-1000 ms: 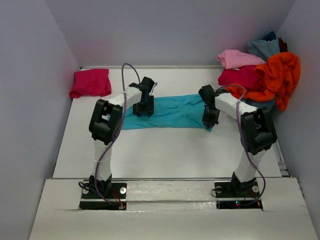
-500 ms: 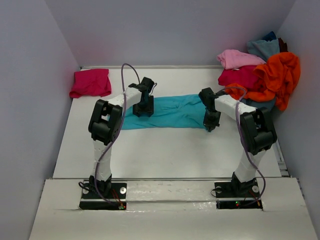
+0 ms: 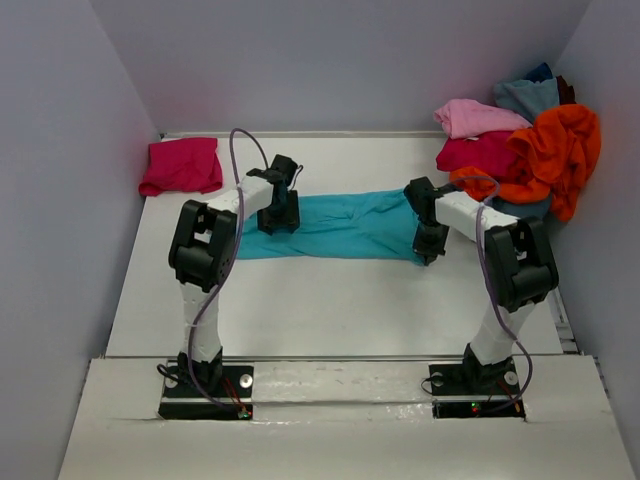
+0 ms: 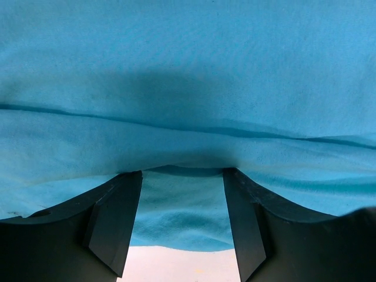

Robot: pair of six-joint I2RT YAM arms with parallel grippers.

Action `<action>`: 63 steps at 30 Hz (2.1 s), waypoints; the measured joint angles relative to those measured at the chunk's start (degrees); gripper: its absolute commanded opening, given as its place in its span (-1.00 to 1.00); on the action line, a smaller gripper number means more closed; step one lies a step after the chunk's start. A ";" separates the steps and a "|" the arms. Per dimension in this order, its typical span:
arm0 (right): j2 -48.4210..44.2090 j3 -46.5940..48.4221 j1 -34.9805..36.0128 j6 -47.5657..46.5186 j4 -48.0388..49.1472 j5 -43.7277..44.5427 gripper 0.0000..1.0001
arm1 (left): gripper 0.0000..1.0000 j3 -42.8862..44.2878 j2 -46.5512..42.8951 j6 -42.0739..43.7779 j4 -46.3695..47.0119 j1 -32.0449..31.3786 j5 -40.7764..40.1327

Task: Fold and stack the t-shirts
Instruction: Fold the tshirt

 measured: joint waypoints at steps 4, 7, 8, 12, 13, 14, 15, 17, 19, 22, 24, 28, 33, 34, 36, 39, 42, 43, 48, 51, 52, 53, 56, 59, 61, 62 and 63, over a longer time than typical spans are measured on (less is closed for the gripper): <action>-0.44 -0.31 -1.22 -0.02 0.07 0.31 -0.86 | 0.40 -0.55 -0.33 -0.22 0.17 0.94 0.13; -0.55 -0.61 -1.97 -0.07 0.07 0.39 -0.86 | 0.40 -0.92 -0.61 -0.24 0.26 1.55 0.22; -0.57 -0.61 -2.08 -0.07 0.04 0.42 -0.86 | 0.40 -0.98 -0.66 -0.24 0.24 1.70 0.24; -0.57 -0.61 -2.60 -0.28 0.17 0.39 -0.86 | 0.41 -1.29 -0.87 -0.24 0.42 2.10 0.39; -0.57 -0.61 -2.75 -0.46 0.24 0.39 -0.86 | 0.40 -1.31 -0.87 -0.24 0.39 2.19 0.44; -0.57 -0.61 -2.91 -0.50 0.28 0.37 -0.86 | 0.40 -1.31 -0.90 -0.24 0.39 2.27 0.48; -0.57 -0.61 -3.06 -0.55 0.28 0.37 -0.86 | 0.40 -1.33 -0.90 -0.24 0.39 2.40 0.55; -0.57 -0.59 -3.48 -0.79 0.35 0.35 -0.86 | 0.40 -1.36 -0.92 -0.24 0.37 2.58 0.63; -0.55 -0.33 -3.96 -1.07 0.31 0.35 -0.86 | 0.40 -1.36 -0.92 -0.22 0.35 2.86 0.79; -0.39 1.95 -4.76 -1.81 -0.09 0.46 -0.86 | 0.40 -1.36 -0.92 -0.22 0.35 3.21 0.94; -0.02 4.17 -5.07 -2.14 -0.39 0.81 -0.86 | 0.41 -1.36 -0.92 -0.22 0.33 3.41 0.94; 2.84 12.52 -5.16 -3.67 -1.92 1.60 -0.86 | 0.41 -1.36 -0.92 -0.20 0.31 3.54 0.83; 5.51 19.63 -5.16 -5.66 -1.97 1.68 -0.86 | 0.41 -1.36 -0.92 -0.20 0.26 4.07 0.81; 5.73 20.31 -5.16 -6.19 -1.92 1.60 -0.86 | 0.40 -1.36 -0.92 -0.20 0.26 4.17 0.81; 5.81 20.79 -5.16 -6.82 -1.97 1.38 -0.86 | 0.40 -1.36 -0.92 -0.17 0.24 4.31 0.79; 5.81 20.90 -5.16 -7.63 -2.12 0.76 -0.78 | 0.40 -1.36 -0.92 -0.17 0.24 4.33 0.79; 5.64 20.39 -5.18 -7.98 -1.79 0.13 -0.31 | 0.40 -1.36 -0.92 -0.17 0.22 4.33 0.76; 5.09 19.23 -5.20 -8.26 -1.18 -0.07 0.00 | 0.40 -1.36 -0.92 -0.15 0.22 4.33 0.76; 2.12 12.70 -5.38 -8.48 -0.94 -1.77 0.35 | 0.40 -1.36 -0.92 -0.13 0.17 4.46 0.76; 1.49 10.01 -5.38 -8.26 -0.35 -2.93 0.35 | 0.40 -1.36 -0.92 -0.13 0.15 4.50 0.76; 1.38 9.42 -5.38 -8.17 -0.17 -3.34 0.35 | 0.40 -1.36 -0.92 -0.13 0.15 4.50 0.76; 0.92 7.98 -5.38 -7.98 0.33 -4.11 0.34 | 0.40 -1.36 -0.92 -0.13 0.13 4.50 0.76; -1.14 5.01 -5.38 -7.37 0.63 -5.49 0.27 | 0.40 -1.36 -0.92 -0.13 0.13 4.50 0.76; -4.28 2.40 -5.38 -6.71 1.20 -6.78 0.24 | 0.40 -1.36 -0.92 -0.13 0.13 4.50 0.81; -5.68 1.22 -5.35 -6.43 1.75 -7.93 0.23 | 0.40 -1.33 -0.92 -0.11 0.15 4.50 0.83; -5.84 0.87 -5.35 -6.21 1.95 -8.46 0.22 | 0.40 -1.33 -0.92 -0.11 0.15 4.50 0.83; -5.84 0.46 -5.35 -6.01 2.54 -9.09 0.21 | 0.40 -1.33 -0.92 -0.11 0.13 4.50 0.85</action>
